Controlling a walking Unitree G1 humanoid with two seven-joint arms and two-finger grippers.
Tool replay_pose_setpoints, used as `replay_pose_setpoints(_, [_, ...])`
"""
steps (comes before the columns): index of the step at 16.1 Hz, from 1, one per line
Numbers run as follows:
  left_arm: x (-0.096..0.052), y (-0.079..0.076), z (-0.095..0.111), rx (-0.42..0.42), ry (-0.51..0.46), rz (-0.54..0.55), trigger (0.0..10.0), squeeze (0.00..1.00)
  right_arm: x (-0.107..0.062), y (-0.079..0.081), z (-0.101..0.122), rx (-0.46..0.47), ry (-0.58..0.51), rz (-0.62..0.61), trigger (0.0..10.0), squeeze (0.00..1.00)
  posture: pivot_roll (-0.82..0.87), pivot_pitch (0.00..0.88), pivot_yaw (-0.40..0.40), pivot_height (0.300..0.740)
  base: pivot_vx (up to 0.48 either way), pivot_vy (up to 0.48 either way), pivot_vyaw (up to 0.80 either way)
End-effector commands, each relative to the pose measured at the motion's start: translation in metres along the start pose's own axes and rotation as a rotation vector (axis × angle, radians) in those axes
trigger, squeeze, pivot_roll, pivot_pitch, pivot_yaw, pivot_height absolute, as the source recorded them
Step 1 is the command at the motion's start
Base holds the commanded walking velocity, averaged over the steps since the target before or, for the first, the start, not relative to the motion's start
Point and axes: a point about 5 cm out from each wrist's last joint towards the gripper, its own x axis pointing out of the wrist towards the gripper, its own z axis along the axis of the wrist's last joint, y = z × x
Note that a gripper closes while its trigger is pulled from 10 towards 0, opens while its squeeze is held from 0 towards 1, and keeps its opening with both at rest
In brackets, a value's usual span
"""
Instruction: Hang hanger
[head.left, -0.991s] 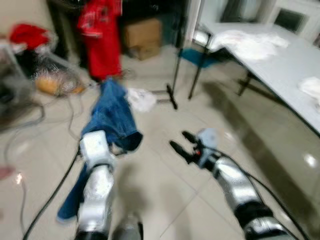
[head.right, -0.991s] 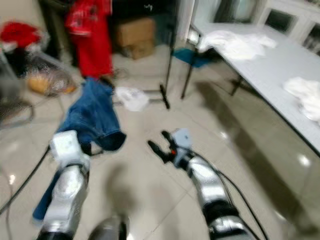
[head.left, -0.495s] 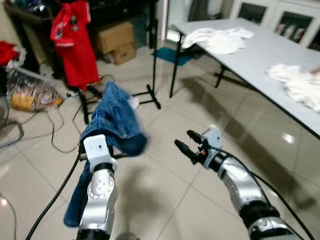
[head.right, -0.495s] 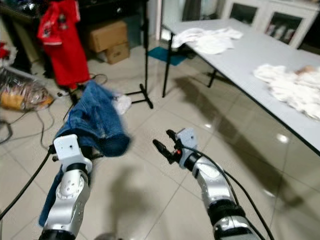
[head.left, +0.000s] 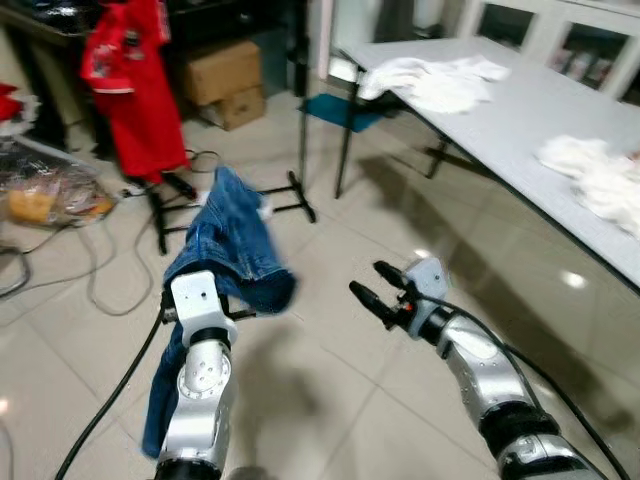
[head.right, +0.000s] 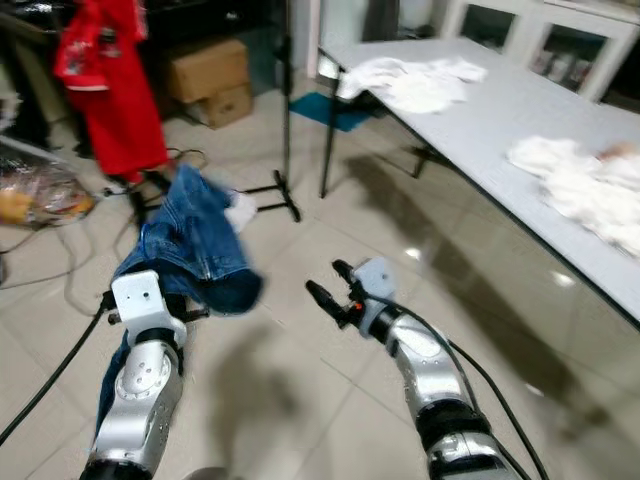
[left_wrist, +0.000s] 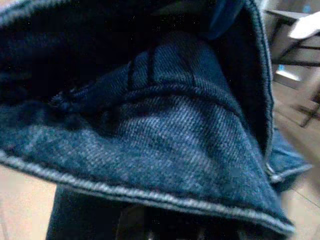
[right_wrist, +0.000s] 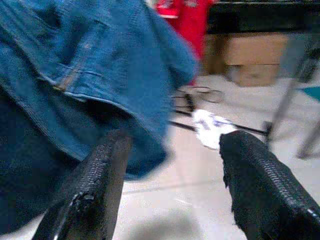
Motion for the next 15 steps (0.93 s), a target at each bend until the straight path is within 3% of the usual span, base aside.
replay_pose_setpoints(1, [0.0024, -0.0057, 0.0088, -0.010, -0.044, -0.010, 10.0, 0.00, 0.0034, -0.0010, 0.0072, -0.031, -0.018, 0.012, 10.0, 0.00, 0.15, 0.001, -0.028, 0.740, 0.360, 0.000, 0.00])
replay_pose_setpoints(6, [0.0027, -0.0052, 0.0097, -0.007, -0.048, -0.006, 10.0, 0.00, 0.0081, 0.0025, 0.0092, -0.045, -0.020, 0.028, 10.0, 0.00, 0.16, 0.000, -0.031, 0.740, 0.362, 0.000, 0.54])
replay_pose_setpoints(15, [0.0044, -0.0040, 0.0110, -0.003, -0.053, -0.005, 10.0, 0.00, 0.0101, 0.0009, 0.0093, -0.008, -0.025, 0.015, 10.0, 0.00, 0.17, 0.000, -0.029, 0.740, 0.358, 0.000, 0.00])
